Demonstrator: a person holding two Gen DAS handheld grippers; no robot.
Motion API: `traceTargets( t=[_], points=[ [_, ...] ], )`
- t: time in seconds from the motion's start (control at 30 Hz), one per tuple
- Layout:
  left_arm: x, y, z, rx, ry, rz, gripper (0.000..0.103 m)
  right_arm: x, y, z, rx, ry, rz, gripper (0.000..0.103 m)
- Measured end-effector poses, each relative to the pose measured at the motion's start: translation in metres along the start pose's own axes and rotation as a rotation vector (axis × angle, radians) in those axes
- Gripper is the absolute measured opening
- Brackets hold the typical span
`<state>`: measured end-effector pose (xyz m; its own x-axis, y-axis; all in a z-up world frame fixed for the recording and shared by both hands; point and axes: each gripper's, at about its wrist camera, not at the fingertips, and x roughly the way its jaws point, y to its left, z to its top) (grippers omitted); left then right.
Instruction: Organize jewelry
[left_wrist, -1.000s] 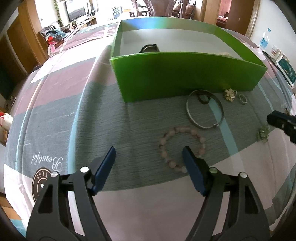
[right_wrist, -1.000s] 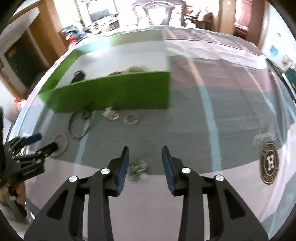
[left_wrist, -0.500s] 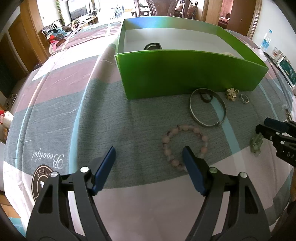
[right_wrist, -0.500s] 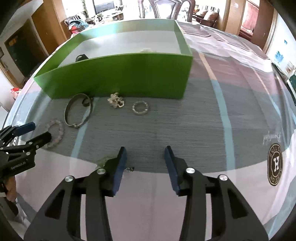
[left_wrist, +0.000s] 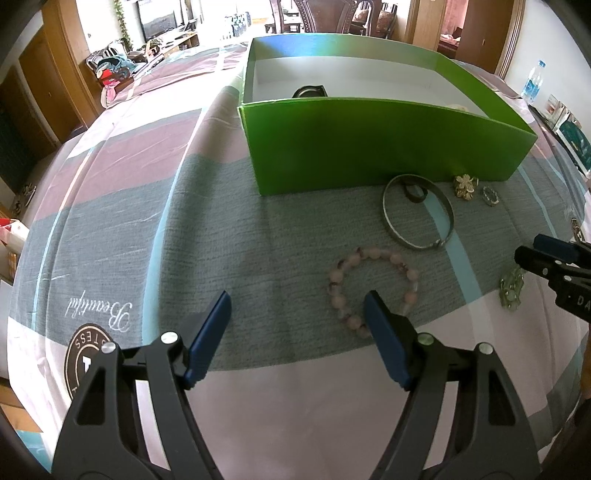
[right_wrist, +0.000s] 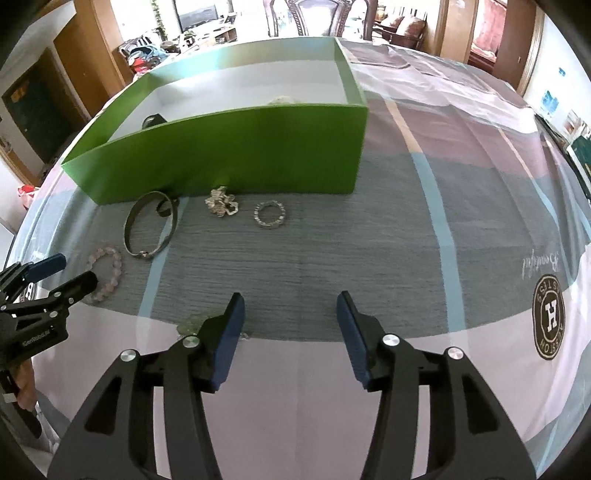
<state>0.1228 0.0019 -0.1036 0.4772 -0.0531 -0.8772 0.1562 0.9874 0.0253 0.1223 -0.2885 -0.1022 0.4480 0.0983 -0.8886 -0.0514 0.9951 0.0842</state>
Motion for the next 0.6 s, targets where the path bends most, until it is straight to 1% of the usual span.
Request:
traceTargets(
  t=[0.13,0.27,0.4,0.5,0.6],
  points=[
    [-0.001,0.01,-0.001,-0.019,-0.003,0.03,0.073,0.0,0.002,-0.001,-0.005,-0.002,-0.003,0.057],
    [-0.002,0.025,-0.002,-0.067,0.001,0.065,0.072,0.0,0.0,0.0,0.0,0.003,0.006,0.057],
    [-0.007,0.026,-0.004,-0.068,-0.006,0.058,0.072,-0.006,-0.007,-0.002,0.015,-0.004,-0.001,0.057],
    [-0.008,0.019,-0.004,-0.049,-0.01,0.041,0.072,-0.013,-0.013,-0.005,0.02,-0.018,-0.012,0.057],
    [-0.009,0.01,-0.005,-0.03,-0.008,0.025,0.072,-0.023,-0.005,-0.009,-0.025,-0.041,0.02,0.057]
  ],
)
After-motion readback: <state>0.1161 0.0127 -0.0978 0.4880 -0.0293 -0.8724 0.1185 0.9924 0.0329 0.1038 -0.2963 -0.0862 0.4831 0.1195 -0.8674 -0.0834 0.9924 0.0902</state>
